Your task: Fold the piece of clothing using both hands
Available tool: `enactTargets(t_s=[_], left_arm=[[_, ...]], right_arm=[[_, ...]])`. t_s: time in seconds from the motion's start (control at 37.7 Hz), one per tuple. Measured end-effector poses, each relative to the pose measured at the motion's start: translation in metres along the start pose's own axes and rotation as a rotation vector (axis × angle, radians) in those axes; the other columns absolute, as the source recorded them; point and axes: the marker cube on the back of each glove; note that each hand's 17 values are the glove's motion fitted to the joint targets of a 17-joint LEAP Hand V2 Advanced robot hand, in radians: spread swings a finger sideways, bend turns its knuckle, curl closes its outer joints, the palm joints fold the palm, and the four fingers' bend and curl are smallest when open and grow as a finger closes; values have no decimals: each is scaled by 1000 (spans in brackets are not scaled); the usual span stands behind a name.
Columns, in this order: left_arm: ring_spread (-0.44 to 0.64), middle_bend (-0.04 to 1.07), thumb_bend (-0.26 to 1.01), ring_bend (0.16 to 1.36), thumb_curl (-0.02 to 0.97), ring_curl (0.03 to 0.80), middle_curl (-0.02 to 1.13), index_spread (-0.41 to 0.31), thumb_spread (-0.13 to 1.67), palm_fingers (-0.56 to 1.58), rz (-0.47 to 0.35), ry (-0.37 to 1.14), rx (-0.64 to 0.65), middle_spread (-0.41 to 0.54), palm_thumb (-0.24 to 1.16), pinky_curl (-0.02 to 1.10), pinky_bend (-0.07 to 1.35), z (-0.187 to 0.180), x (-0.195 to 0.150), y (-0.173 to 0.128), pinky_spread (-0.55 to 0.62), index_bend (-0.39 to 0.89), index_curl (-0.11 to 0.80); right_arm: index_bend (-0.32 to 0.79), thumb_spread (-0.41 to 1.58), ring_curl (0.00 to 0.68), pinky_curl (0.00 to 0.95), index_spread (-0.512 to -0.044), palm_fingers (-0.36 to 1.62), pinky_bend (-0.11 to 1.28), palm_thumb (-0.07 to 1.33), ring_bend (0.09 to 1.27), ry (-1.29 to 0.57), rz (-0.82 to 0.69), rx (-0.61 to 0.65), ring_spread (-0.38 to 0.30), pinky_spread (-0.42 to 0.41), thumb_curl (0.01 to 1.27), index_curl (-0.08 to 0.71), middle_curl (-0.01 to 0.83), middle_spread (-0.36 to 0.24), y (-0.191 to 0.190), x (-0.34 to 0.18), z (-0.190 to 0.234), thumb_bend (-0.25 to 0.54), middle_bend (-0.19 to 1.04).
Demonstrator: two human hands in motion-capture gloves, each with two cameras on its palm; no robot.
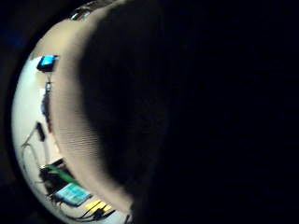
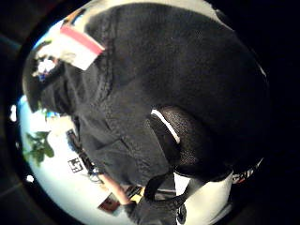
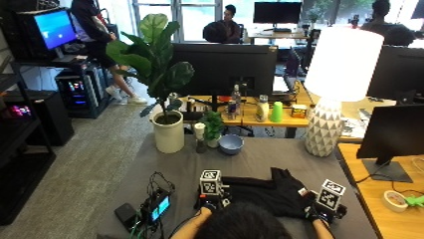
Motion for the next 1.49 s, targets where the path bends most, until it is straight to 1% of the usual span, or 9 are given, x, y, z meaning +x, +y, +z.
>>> enactTargets(t_s=[0.11, 0.29, 0.48, 0.66, 0.82, 0.98, 1.09, 1.27, 1.49], left_arm=[[250, 173, -54, 475, 160, 363, 303, -67, 1160, -1, 21, -2, 75, 122, 15, 372, 270, -2, 0, -5, 358, 161, 397], [306, 179, -33, 473, 171, 332, 298, -71, 1100, 0, 11, 3, 18, 134, -16, 342, 245, -1, 1, -2, 409, 162, 378], [332, 172, 2, 473, 185, 322, 297, -72, 1116, -3, 36, 95, -56, 138, 29, 338, 244, -31, -4, 1, 427, 172, 369], [320, 160, 5, 512, 190, 318, 283, -57, 1211, 116, 7, 150, 118, 153, 70, 349, 307, -111, -29, 12, 391, 165, 361], [311, 158, 2, 532, 194, 324, 279, -52, 1266, 146, -4, 225, 336, 149, 92, 360, 323, -161, -62, 4, 360, 171, 362], [226, 191, 16, 543, 200, 316, 289, -54, 1324, 346, 19, 357, 488, 99, 139, 350, 306, -192, -84, 15, 274, 189, 371], [183, 192, 23, 527, 207, 316, 302, -62, 1353, 413, 10, 383, 477, 68, 166, 349, 291, -197, -93, 28, 222, 193, 380], [145, 171, 18, 512, 211, 321, 315, -66, 1380, 437, 7, 386, 467, 45, 184, 355, 275, -191, -107, 42, 179, 177, 388], [128, 163, 5, 501, 214, 320, 316, -68, 1396, 451, -8, 396, 459, 36, 194, 352, 256, -191, -106, 49, 154, 171, 388]], right_arm=[[75, 1169, 370, 410, -228, 489, 686, 430, 493, 6, 28, 225, 54, 101, 297, 187, 395, 37, -9, -3, -3, -23, 222], [10, 1172, 401, 420, -198, 735, 758, 486, 635, -25, 22, 273, -60, -63, 293, 136, 411, 16, -9, -9, -14, -6, 254], [166, 1182, 441, 421, -188, 1224, 695, 808, 695, -142, -40, 190, -156, -179, 352, 189, 478, -65, -14, -26, -43, 142, 404], [187, 1039, 478, 466, -200, 1287, 742, 877, 707, -276, -196, 273, -191, -209, 399, 261, 511, -108, 37, -83, -128, 108, 443], [207, 822, 492, 496, -206, 1301, 798, 907, 710, -265, -414, 364, -202, -208, 463, 315, 529, -130, 122, -200, -166, 49, 456], [187, 699, 500, 506, -210, 1322, 793, 916, 730, -170, -595, 296, -213, -223, 514, 351, 545, -149, 175, -345, -103, -5, 495], [168, 659, 504, 512, -209, 1319, 800, 913, 744, -70, -648, 61, -215, -228, 541, 366, 552, -151, 242, -407, -33, -24, 511], [2, 759, 511, 520, -200, 1176, 862, 918, 798, -280, -829, -157, -212, -241, 549, 294, 550, -136, 279, -443, 6, -19, 530], [47, 1000, 487, 491, -188, 1078, 813, 868, 765, -451, -886, 85, -184, -243, 505, 239, 499, -89, 252, -405, -79, -17, 404]])
